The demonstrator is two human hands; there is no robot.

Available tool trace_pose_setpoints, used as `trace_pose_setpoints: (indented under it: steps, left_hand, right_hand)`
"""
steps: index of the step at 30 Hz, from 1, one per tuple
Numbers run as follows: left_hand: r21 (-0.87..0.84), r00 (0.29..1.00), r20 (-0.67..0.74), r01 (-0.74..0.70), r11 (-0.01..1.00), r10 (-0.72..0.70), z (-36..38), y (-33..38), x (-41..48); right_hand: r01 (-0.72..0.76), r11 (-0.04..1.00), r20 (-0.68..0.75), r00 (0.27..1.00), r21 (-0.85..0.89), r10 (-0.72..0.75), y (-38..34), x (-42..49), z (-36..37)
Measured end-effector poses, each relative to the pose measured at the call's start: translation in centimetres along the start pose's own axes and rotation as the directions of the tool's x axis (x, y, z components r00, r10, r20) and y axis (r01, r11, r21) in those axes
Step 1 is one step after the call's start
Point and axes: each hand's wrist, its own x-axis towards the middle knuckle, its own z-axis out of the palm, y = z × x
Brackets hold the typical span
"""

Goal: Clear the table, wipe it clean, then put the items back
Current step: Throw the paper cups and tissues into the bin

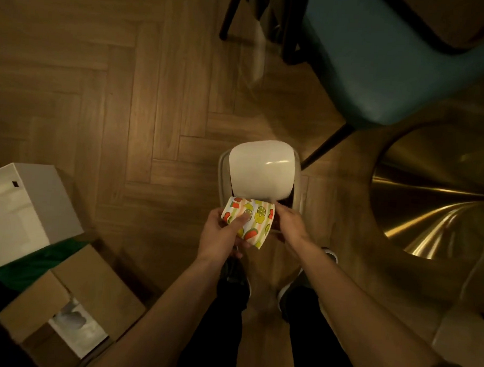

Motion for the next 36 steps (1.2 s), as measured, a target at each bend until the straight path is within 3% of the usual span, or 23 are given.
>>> trace_pose_setpoints:
  steps: [4, 7, 11, 15, 21, 30, 36]
  left_hand:
    - [0.036, 0.999, 0.019, 0.032, 0.999, -0.033, 1.0, -0.5, 0.5]
    - [0.102, 0.999, 0.026, 0.031, 0.994, -0.034, 1.6, -0.8, 0.8]
    - [0.161, 1.000, 0.024, 0.015, 0.987, -0.019, 1.9, -0.9, 1.3]
    - [0.130, 0.998, 0.037, 0.040, 0.991, -0.045, 1.2, -1.1, 1.4]
    - [0.076, 0.994, 0.044, 0.093, 0.993, -0.096, 0.0, -1.6, 1.6]
    - [0.077, 0.995, 0.069, 0.059, 0.995, -0.065, -0.8, -1.3, 0.7]
    - [0.110, 0.995, 0.065, -0.078, 0.991, 0.072, -1.4, 0.4, -1.5]
  right_hand:
    - [-0.002, 0.980, 0.128, 0.991, 0.197, -0.024, 0.1, -2.5, -2.3]
    - [0.034, 0.993, 0.139, 0.989, 0.112, -0.050, 0.7, -3.1, -3.4]
    - [-0.025, 0.998, 0.103, 0.994, 0.053, 0.020, 1.2, -3.0, -3.5]
    - [-0.125, 0.961, 0.052, 0.992, 0.246, 0.116, 1.0, -2.4, -2.7]
    - [-0.209, 0.822, 0.031, 0.973, 0.530, 0.228, 0.3, -1.4, -0.1]
    - [-0.190, 0.871, -0.024, 0.974, 0.454, 0.225, -0.1, -1.4, 2.2]
    - [-0.068, 0.983, -0.048, 0.996, 0.173, 0.077, -1.3, -4.4, 1.3]
